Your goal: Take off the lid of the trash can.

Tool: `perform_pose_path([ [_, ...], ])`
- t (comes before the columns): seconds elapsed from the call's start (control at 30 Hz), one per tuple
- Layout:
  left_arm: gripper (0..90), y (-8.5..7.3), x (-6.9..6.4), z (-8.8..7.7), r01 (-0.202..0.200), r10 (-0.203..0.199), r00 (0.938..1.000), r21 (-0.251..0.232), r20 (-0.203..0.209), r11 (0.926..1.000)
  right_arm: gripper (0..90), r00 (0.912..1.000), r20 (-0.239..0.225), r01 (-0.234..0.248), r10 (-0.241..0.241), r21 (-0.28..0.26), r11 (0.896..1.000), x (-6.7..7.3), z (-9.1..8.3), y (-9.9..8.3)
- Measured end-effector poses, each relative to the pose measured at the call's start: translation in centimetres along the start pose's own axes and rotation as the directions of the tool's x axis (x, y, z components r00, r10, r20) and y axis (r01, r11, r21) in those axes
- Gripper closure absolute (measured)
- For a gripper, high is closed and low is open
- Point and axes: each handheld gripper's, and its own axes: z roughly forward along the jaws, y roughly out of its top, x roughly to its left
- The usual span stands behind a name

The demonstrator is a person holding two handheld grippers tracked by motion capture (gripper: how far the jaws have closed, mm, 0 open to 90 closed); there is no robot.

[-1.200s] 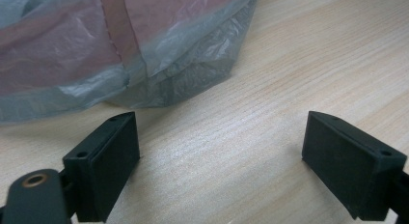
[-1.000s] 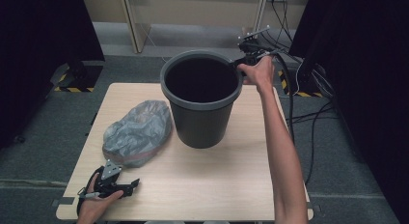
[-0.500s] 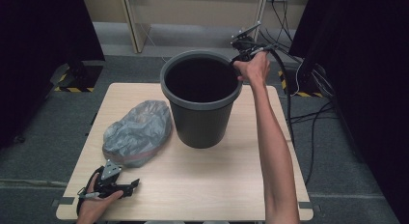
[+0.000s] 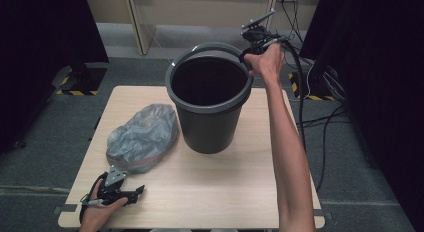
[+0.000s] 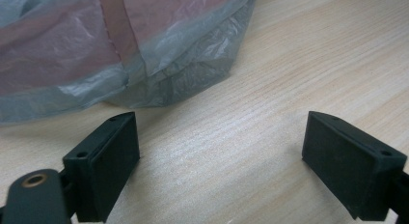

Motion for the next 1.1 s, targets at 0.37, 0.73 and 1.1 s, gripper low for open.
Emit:
perform_pose_path([
  [0.37,12.1,0.0,0.0,0.0,-0.001,0.001,1.0,0.0,0.0,1.0,78.6,0.9976,-0.058,-0.041,0.038,-0.049,0.998,-0.3,-0.7,0.3],
  [0.73,12.1,0.0,0.0,0.0,-0.001,0.001,1.0,-0.001,0.002,1.0,78.7,0.9839,-0.146,-0.119,0.103,-0.105,0.987,-1.6,-1.2,-0.6],
  [1.1,12.1,-0.1,0.0,-0.1,-0.001,0.001,1.0,-0.001,0.003,1.0,78.6,0.9794,-0.132,-0.168,0.153,-0.116,0.979,-4.7,-2.6,-2.5],
])
